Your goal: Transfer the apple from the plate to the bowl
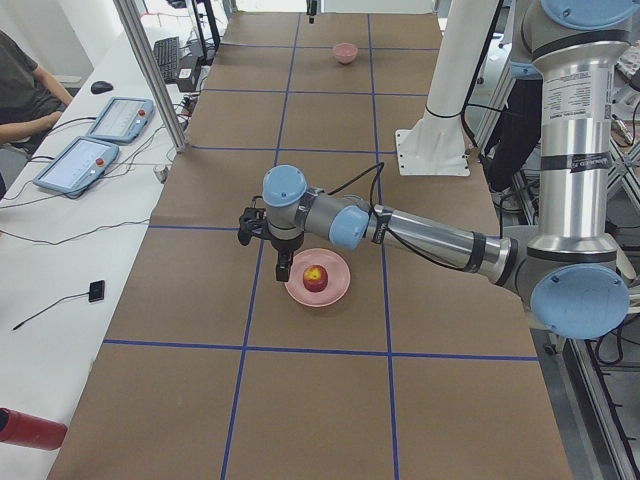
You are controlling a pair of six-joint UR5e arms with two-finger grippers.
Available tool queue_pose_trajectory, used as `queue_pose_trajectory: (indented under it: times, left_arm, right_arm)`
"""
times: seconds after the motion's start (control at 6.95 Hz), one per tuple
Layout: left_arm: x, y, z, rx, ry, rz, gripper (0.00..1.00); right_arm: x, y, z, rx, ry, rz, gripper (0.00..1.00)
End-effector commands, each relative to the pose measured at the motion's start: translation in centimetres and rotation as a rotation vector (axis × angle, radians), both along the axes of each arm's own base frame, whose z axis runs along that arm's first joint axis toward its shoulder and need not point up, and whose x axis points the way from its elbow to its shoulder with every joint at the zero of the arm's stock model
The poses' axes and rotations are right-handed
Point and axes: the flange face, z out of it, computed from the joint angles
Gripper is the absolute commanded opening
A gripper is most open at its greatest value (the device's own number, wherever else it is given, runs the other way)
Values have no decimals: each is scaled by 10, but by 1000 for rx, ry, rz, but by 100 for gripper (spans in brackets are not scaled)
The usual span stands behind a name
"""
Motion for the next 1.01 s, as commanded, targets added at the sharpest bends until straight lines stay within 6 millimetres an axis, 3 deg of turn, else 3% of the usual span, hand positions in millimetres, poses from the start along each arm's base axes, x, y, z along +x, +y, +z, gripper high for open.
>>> queue_pose_trajectory:
  times: [0.0,0.29,0.43,0.58,0.72,0.86]
  left_arm:
    - [0,4,2,-12,24,10,98]
    - [-1,6,9,-22,21,13,98]
    - [-1,7,3,-10,23,13,98]
    - [0,6,5,-13,21,15,98]
    - [-1,7,-5,6,28,14,98]
    - [2,4,-11,11,50,22,98]
  right_arm:
    - [-4,1,0,95,-40,-14,100]
    - [-11,19,8,86,-115,-65,100]
    - [-11,29,7,110,-155,-83,100]
    - [-8,40,23,99,-148,-80,100]
    - [-8,41,38,63,-143,-73,100]
    - [-7,41,42,56,-128,-64,100]
